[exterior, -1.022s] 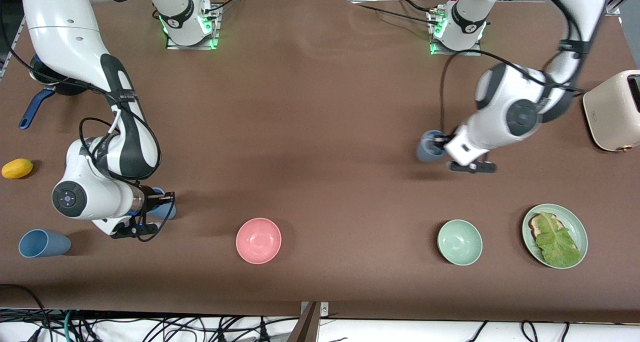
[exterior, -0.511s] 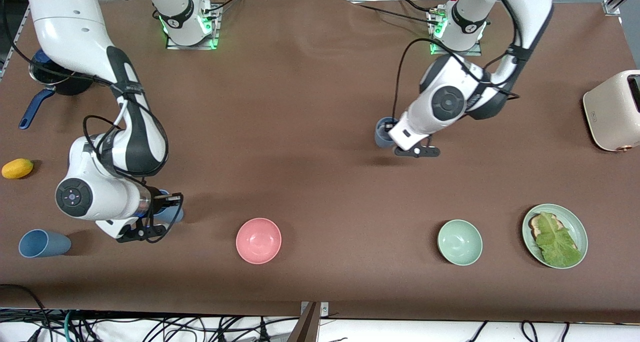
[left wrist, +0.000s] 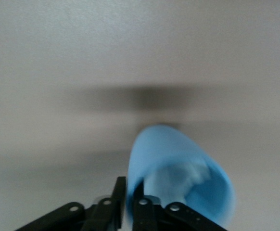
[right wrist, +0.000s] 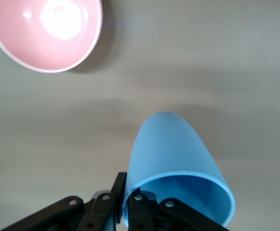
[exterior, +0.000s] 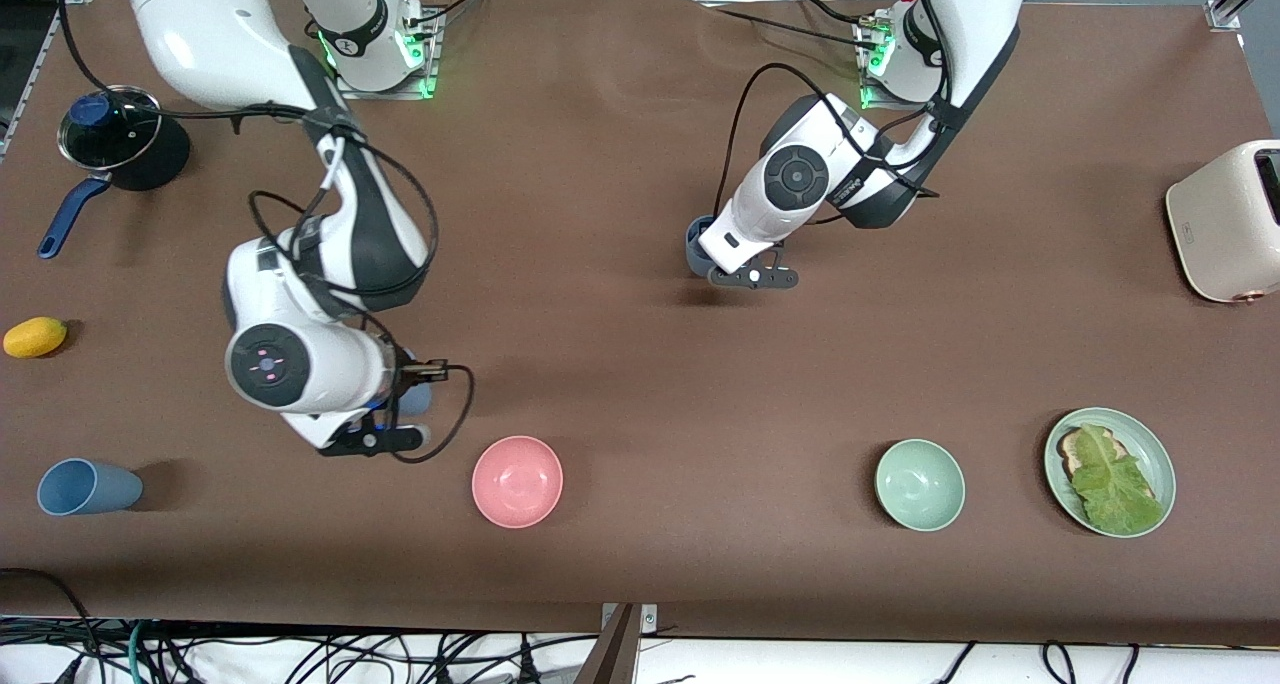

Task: Stack blue cups with both arms
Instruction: 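Lift and carry both blue cups toward the table center with both grippers, then set the left gripper's cup down and release while the right gripper approaches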

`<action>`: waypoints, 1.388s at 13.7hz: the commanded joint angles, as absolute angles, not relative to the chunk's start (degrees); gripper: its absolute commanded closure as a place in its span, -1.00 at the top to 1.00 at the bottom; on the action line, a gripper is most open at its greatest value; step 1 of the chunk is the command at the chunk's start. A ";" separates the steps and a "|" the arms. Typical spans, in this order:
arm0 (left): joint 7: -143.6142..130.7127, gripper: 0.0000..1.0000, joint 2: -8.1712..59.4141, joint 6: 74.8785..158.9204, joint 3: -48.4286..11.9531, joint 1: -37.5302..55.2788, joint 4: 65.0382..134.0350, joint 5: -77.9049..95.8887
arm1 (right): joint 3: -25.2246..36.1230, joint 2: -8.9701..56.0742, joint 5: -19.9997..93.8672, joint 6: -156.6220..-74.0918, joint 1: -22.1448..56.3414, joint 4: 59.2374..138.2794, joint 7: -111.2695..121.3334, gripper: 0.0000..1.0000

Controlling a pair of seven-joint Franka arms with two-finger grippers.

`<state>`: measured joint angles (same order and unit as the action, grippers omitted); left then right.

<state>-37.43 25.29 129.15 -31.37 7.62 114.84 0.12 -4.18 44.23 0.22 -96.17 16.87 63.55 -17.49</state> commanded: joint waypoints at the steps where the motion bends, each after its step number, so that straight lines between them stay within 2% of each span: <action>1: -38.06 1.00 25.32 129.29 -30.94 7.74 113.47 1.41 | -4.22 43.77 0.17 -92.12 20.11 60.91 -24.76 -1.00; 4: -37.97 1.00 21.11 126.32 -30.59 6.51 113.29 1.41 | -4.31 43.16 0.35 -88.96 23.46 59.77 -31.09 -1.00; 6: -37.18 1.00 17.86 120.36 -30.67 2.92 110.94 0.79 | -4.31 41.76 0.53 -87.20 26.61 59.77 -36.71 -1.00; 11: -26.93 1.00 16.00 98.74 -30.50 -5.61 94.43 -3.15 | -4.22 40.70 1.67 -86.04 39.08 59.68 -57.52 -1.00; 14: -18.22 1.00 15.82 92.04 -30.50 -11.76 87.47 -3.25 | -4.31 40.69 3.50 -89.72 45.24 59.24 -68.08 -1.00; 19: -7.32 1.00 13.54 91.93 -29.45 -15.91 87.01 -3.25 | -4.39 41.22 4.22 -102.46 50.89 59.15 -81.46 -1.00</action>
<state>-11.71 14.35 92.68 -29.81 -15.77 87.30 -2.24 -4.95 41.10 3.13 -99.46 50.55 59.92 -78.86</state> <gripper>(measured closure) 0.000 0.938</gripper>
